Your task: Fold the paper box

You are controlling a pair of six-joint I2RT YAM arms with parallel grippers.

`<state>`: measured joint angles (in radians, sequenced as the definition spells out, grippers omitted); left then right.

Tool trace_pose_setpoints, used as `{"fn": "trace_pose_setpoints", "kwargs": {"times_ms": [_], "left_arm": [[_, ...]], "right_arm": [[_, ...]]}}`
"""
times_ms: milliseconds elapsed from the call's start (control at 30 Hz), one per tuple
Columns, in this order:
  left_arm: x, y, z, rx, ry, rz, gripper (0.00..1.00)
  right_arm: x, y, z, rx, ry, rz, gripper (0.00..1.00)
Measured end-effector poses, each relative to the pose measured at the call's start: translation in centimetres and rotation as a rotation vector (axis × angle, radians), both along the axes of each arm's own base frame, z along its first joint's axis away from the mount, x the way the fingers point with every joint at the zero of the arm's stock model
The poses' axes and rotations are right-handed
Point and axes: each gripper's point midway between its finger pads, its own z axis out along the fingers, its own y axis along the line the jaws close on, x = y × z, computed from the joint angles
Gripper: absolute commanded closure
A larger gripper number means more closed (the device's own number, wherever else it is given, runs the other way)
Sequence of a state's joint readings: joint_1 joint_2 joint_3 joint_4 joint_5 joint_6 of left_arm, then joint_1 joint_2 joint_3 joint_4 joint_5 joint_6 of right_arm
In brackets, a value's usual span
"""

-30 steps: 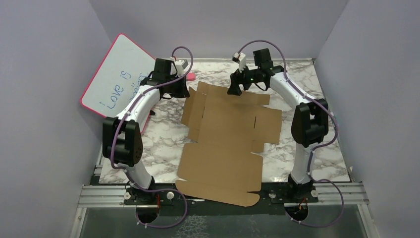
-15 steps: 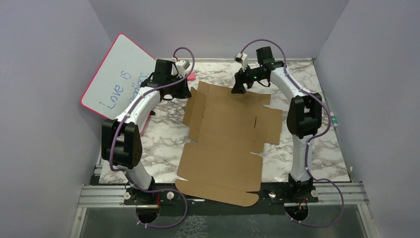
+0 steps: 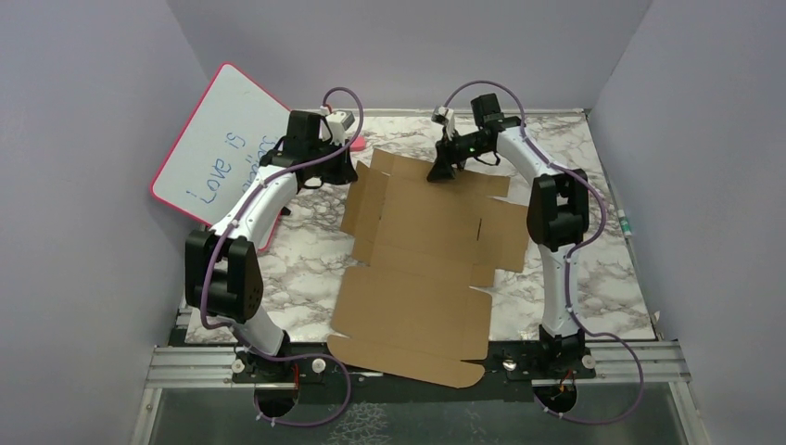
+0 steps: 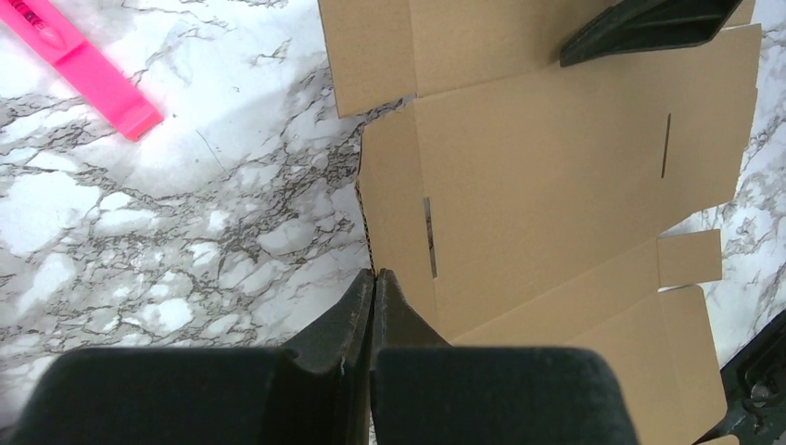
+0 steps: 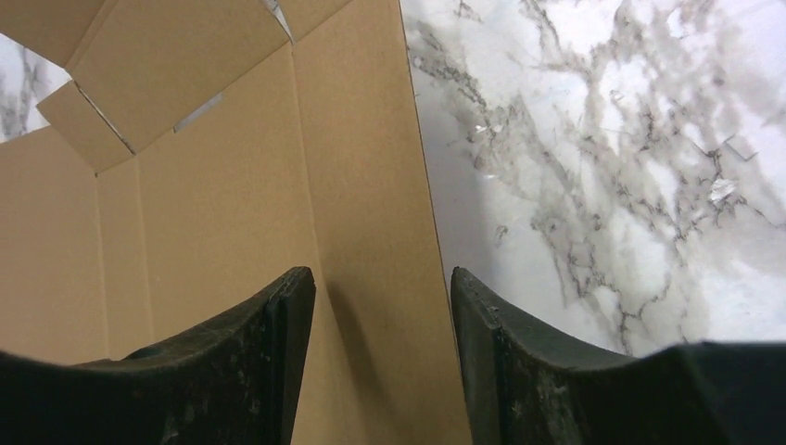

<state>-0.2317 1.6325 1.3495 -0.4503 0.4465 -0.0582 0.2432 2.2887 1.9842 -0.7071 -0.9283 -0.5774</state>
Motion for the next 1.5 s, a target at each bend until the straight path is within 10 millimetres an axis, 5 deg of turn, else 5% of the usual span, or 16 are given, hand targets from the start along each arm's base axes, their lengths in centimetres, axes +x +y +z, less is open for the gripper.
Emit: {"fn": "trace_pose_setpoints", "kwargs": {"times_ms": [133, 433, 600, 833, 1033, 1500], "left_arm": [[-0.1, 0.0, 0.0, 0.001, -0.001, 0.0, 1.0], [-0.1, 0.1, 0.0, 0.004, -0.002, 0.0, 1.0], [-0.2, 0.4, 0.1, 0.013, -0.008, 0.019, 1.0], [-0.9, 1.4, 0.8, 0.024, -0.034, 0.071, 0.94], [-1.0, 2.4, -0.5, 0.024, 0.002, 0.131, 0.89], [1.7, 3.2, -3.0, -0.017, 0.088, 0.2, 0.86]], "right_arm": [[-0.8, -0.1, -0.4, -0.003, 0.021, 0.026, 0.7], [-2.0, 0.0, 0.3, 0.016, 0.015, 0.078, 0.86], [-2.4, 0.0, 2.3, 0.021, -0.013, 0.081, 0.94], [-4.1, -0.4, 5.2, 0.032, -0.064, 0.082, 0.99], [-5.0, -0.6, 7.0, 0.041, -0.108, 0.083, 0.99], [-5.3, -0.5, 8.7, 0.051, -0.186, 0.115, 0.99]]}}
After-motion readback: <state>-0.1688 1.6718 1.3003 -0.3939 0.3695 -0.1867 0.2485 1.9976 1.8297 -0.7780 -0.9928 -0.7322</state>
